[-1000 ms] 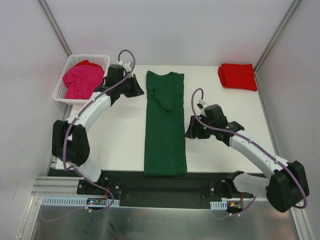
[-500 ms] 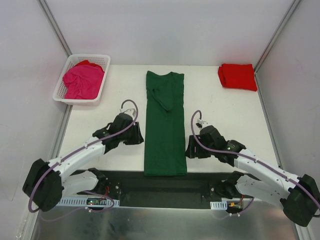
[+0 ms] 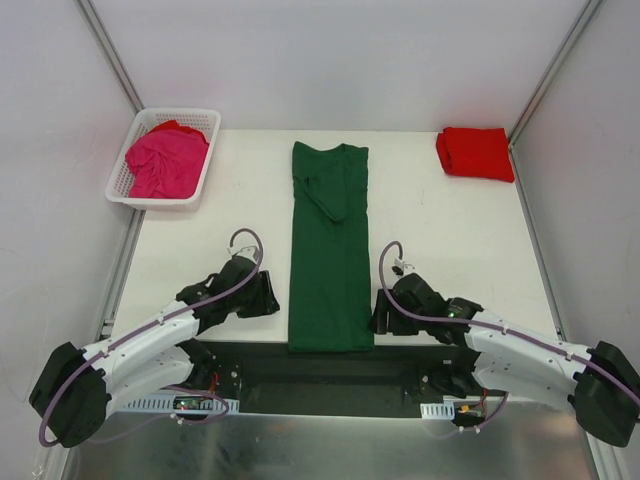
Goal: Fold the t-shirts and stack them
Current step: Grab the bottom of the folded rectangular tshirt with both arms
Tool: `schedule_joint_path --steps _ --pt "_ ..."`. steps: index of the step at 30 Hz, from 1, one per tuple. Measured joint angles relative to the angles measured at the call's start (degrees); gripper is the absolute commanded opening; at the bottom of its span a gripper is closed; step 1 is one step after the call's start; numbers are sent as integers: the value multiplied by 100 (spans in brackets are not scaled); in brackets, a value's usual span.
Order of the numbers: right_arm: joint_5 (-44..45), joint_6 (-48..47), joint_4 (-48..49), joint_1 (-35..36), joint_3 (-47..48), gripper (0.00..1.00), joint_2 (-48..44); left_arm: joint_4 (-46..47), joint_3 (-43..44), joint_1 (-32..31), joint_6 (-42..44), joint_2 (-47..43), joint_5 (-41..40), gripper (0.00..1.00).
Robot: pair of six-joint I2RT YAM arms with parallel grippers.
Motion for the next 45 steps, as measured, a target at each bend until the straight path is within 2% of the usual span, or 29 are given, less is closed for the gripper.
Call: schedule_joint_path --steps 15,25,35,45 --pt "422 632 17 931 -7 63 33 17 -105 -1036 -728 -243 66 49" --pt "741 911 101 1554 162 63 439 11 -157 -1853 -1231 -107 46 49" --pt "942 1106 354 1884 330 63 870 11 -256 -2229 -1578 13 -149 48" --pt "1051 1180 363 1967 345 63 903 63 -256 -2435 -1836 214 -260 45"
